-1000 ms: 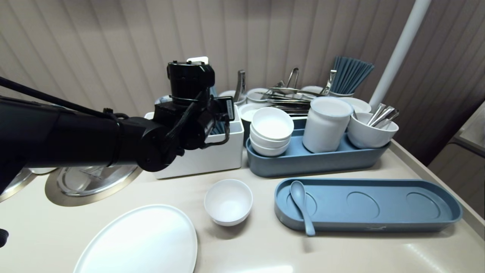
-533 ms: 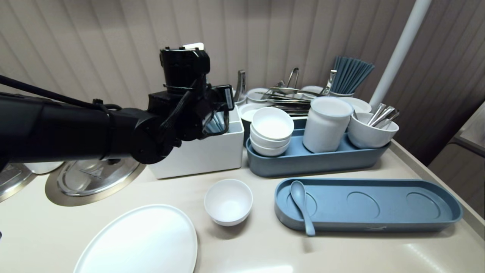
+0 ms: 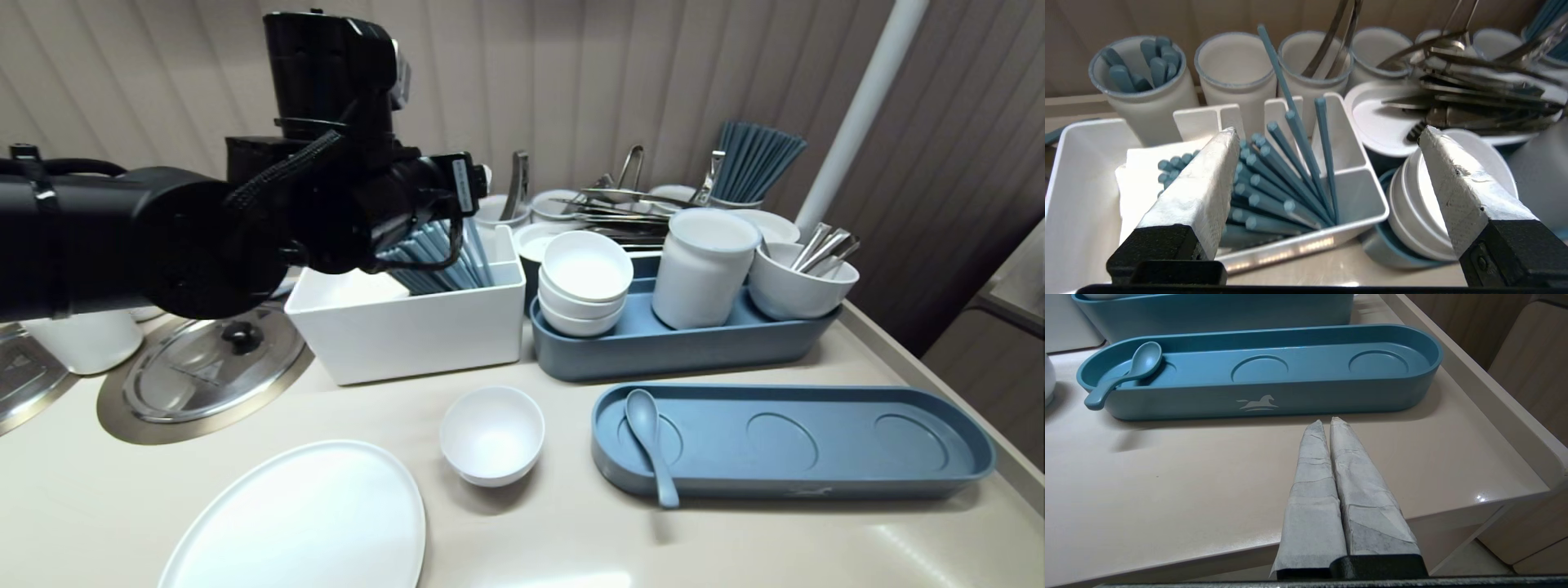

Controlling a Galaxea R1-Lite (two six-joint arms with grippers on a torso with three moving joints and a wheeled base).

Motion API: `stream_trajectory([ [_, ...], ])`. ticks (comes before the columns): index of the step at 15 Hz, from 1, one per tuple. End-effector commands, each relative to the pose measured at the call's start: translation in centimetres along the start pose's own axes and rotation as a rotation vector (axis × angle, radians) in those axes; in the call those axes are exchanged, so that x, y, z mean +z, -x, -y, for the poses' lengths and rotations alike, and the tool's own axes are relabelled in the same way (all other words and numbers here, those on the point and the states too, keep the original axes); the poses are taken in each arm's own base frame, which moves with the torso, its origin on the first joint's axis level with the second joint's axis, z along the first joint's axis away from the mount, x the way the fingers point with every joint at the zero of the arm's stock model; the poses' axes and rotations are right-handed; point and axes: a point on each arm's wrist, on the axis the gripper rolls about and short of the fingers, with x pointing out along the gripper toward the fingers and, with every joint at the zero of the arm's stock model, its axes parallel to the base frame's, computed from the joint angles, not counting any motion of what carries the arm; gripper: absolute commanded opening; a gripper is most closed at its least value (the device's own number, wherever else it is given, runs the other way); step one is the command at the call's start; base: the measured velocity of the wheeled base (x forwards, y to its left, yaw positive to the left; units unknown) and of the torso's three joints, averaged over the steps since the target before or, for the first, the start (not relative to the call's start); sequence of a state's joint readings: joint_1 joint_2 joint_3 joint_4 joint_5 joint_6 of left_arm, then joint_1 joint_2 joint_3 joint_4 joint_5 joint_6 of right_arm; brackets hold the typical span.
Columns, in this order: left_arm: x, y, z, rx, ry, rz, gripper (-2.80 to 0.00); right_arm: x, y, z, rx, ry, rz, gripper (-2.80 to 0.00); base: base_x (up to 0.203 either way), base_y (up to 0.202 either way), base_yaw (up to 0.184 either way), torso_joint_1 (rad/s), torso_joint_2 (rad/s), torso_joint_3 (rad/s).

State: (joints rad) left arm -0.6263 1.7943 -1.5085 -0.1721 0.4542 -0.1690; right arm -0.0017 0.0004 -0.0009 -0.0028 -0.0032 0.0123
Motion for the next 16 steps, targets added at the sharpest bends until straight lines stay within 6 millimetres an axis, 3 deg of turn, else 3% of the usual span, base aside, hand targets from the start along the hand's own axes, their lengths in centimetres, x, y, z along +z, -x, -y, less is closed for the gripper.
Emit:
stream_trajectory([
  [1, 0.6, 2.2, -0.7, -0.019, -0.041, -0.093, 0.0, 0.0, 0.0, 0.0, 0.0, 0.0, -0.001, -2.8, 0.0, 0.0, 0.0, 0.0, 0.0, 0.0],
  [5, 0.3, 5.8, -2.2, -0.097, -0.137, -0.365, 0.0, 0.0, 0.0, 0.0, 0.0, 0.0, 0.0, -2.8, 0.0, 0.0, 0.0, 0.0, 0.0, 0.0],
  [8, 0.1, 7.7, -3.0, -0.114, -0.169, -0.473, 0.0, 0.0, 0.0, 0.0, 0.0, 0.0, 0.0, -2.8, 0.0, 0.0, 0.0, 0.0, 0.0, 0.0],
  [13, -0.7, 8.1, -3.4, -0.099, -0.159, -0.507, 0.0, 0.0, 0.0, 0.0, 0.0, 0.0, -0.002, -2.8, 0.0, 0.0, 0.0, 0.0, 0.0, 0.0],
  [16, -0.2, 8.1, -3.5, -0.059, -0.144, -0.477, 0.0, 0.0, 0.0, 0.0, 0.0, 0.0, 0.0, -2.8, 0.0, 0.0, 0.0, 0.0, 0.0, 0.0],
])
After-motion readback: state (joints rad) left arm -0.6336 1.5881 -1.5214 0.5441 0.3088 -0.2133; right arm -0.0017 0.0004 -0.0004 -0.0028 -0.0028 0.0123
